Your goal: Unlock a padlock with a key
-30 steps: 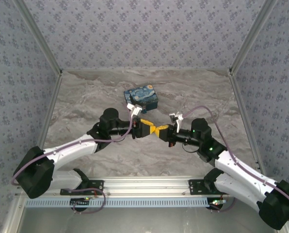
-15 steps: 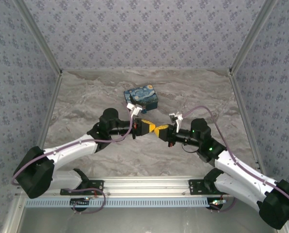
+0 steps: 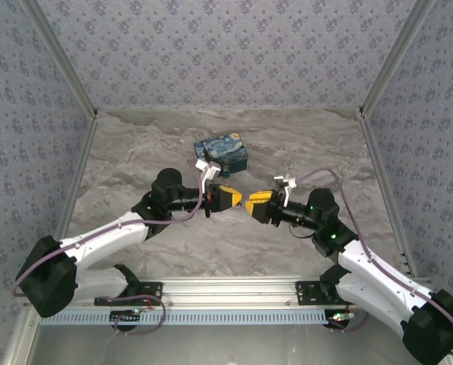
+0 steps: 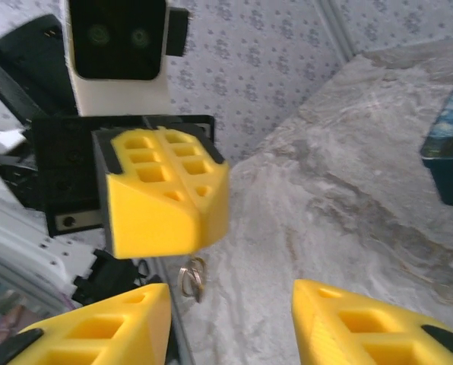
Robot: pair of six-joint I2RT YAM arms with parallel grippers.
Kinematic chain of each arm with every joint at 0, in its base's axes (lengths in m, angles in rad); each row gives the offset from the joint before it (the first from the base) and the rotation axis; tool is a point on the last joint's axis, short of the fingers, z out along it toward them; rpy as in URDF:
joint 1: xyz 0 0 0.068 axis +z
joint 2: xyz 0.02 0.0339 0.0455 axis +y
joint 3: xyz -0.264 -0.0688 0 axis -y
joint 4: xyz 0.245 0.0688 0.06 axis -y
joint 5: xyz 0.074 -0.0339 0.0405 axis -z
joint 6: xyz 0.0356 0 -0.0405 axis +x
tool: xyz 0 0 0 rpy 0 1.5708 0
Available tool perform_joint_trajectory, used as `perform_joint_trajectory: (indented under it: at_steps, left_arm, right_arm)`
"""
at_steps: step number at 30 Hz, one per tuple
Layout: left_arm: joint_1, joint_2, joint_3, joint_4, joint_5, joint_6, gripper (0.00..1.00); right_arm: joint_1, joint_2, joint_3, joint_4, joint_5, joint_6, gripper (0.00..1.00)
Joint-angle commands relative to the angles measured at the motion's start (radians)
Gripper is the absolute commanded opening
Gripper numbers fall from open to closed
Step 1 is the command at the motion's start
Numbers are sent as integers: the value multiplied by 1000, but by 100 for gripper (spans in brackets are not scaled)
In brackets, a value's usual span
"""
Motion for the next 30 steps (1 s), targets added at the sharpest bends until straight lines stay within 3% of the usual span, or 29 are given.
perform_joint_trajectory:
  at_steps: [1, 6, 12, 30]
  left_arm:
    - [-9, -19, 41, 3, -9, 20, 0]
    - [-12, -12, 47, -11, -43, 24, 0]
    - [-16, -9, 49, -17, -68, 25, 0]
    - [-16, -12, 48, -32, -92, 29, 0]
  right_arm:
    - [19, 6, 21, 62, -41, 12, 53]
    - [63, 39, 45, 13, 25, -25, 60]
    - [81, 64, 48, 11, 126, -25, 58]
    - [120, 145, 104, -123, 248, -57, 48]
